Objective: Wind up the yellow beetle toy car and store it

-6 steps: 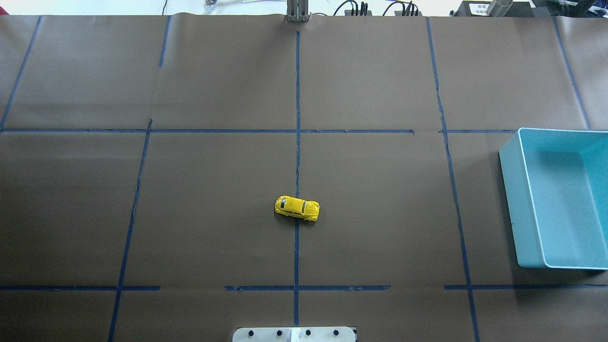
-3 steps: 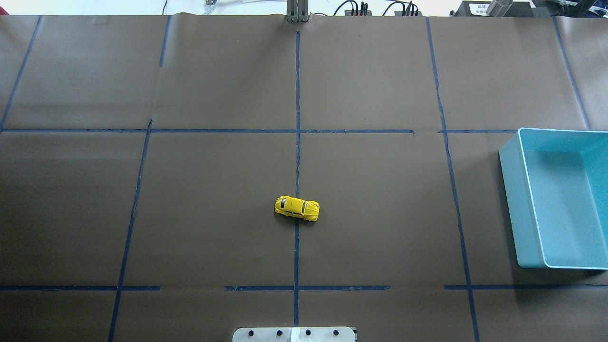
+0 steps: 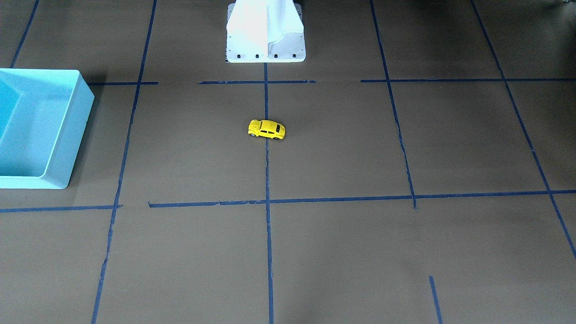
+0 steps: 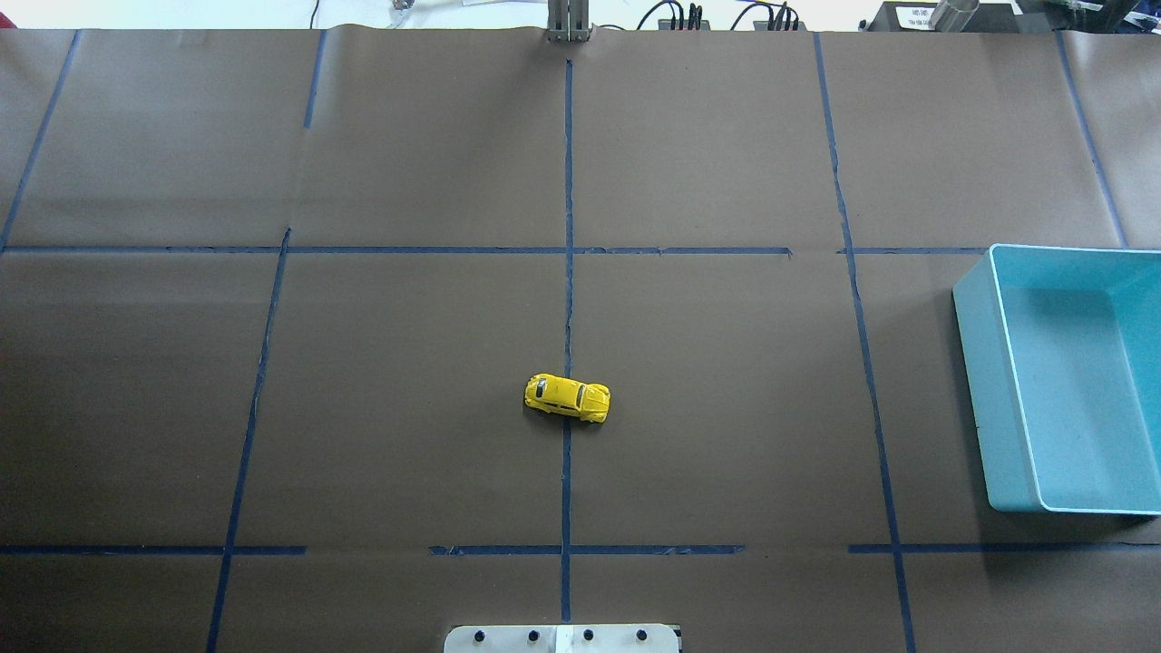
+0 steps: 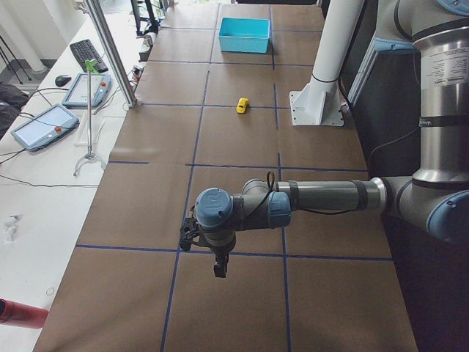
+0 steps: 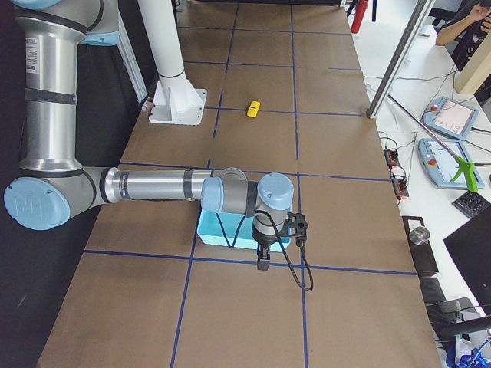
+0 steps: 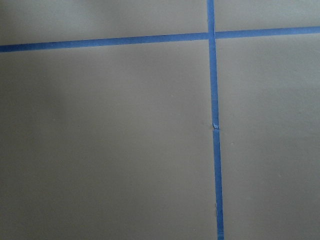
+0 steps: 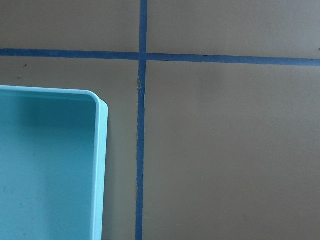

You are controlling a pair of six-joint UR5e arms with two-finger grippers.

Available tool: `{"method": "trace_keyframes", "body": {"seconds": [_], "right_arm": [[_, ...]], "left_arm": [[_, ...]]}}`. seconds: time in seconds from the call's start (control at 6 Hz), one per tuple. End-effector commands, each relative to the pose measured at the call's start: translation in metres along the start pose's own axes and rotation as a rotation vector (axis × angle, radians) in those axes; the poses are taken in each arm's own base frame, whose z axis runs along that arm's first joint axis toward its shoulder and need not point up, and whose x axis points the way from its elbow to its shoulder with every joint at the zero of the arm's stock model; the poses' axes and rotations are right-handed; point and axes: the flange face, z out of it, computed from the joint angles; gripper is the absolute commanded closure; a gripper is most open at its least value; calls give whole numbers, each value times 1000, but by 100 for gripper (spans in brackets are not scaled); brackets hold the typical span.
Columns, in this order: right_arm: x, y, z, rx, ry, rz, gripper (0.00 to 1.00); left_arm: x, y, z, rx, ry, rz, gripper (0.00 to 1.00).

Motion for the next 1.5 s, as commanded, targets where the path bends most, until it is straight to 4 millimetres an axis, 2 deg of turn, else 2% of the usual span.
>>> {"method": "trace_keyframes", "body": {"seconds": [0.0,0.17,0.33,0.5,0.67,0.83,1.0,1.17,1.33], "right_arm": [[0,0,0,0,0,0,0],[0,0,0,1,0,-1,0],[0,0,0,0,2,-2,0],[-1,-1,0,1,2,-3,0],[-1,-1,0,1,2,-3,0],[-1,-1,0,1,2,-3,0],[-1,-1,0,1,2,-3,0],[-1,-1,0,0,2,-4,0],[-1,-1,1,-1,2,-3,0]], "left_arm": [[1,-3,-2,4,-4,13,0],[5,-4,-6,12,-5,22,0],[20,-11,-21,51,-14,68,0],[56,-20,-30,62,-17,140,0],[157,-39,-16,-19,-1,312,0],[227,-61,-42,-63,1,354,0],[299,-99,-68,-56,-7,433,0],[369,-111,-70,-45,-30,562,0],[445,-118,-61,-35,-62,707,0]]}}
